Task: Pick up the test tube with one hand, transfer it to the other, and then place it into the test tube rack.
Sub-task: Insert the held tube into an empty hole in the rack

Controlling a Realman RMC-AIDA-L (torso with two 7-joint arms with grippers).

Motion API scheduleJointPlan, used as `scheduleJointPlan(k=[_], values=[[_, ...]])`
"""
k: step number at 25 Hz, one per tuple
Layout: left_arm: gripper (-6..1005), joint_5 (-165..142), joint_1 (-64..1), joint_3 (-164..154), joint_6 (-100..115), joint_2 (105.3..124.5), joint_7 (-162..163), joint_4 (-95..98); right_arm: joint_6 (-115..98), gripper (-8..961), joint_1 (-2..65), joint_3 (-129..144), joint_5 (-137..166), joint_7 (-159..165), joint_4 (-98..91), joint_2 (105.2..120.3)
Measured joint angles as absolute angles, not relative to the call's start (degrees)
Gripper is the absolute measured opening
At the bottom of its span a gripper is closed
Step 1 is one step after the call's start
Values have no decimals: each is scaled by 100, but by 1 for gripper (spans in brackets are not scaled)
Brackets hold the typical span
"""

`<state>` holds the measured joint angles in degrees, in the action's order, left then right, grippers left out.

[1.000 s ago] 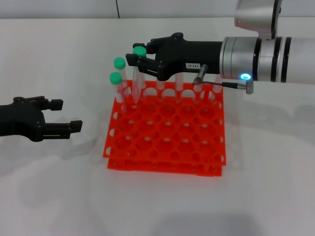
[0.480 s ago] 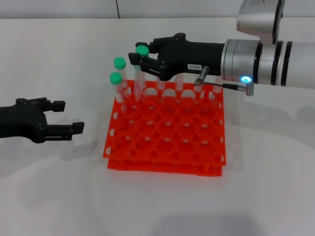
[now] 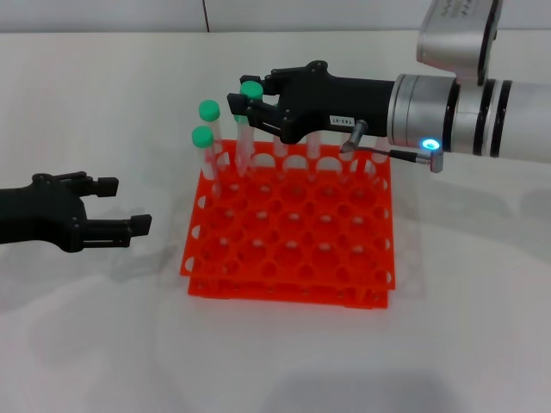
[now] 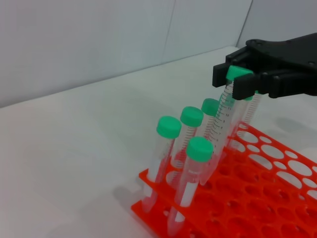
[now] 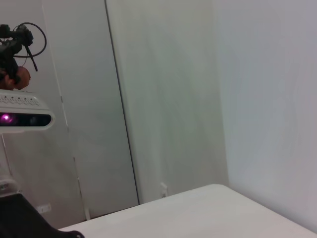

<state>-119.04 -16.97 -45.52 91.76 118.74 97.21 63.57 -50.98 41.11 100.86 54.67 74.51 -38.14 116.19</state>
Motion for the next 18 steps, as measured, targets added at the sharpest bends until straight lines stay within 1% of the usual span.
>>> scheduleJointPlan(k=[18], values=[[867,-11903,-1696,-4546,9176,11883,9695,6337,-4901,270,4177,10444,5457,7444,-3779,11619]])
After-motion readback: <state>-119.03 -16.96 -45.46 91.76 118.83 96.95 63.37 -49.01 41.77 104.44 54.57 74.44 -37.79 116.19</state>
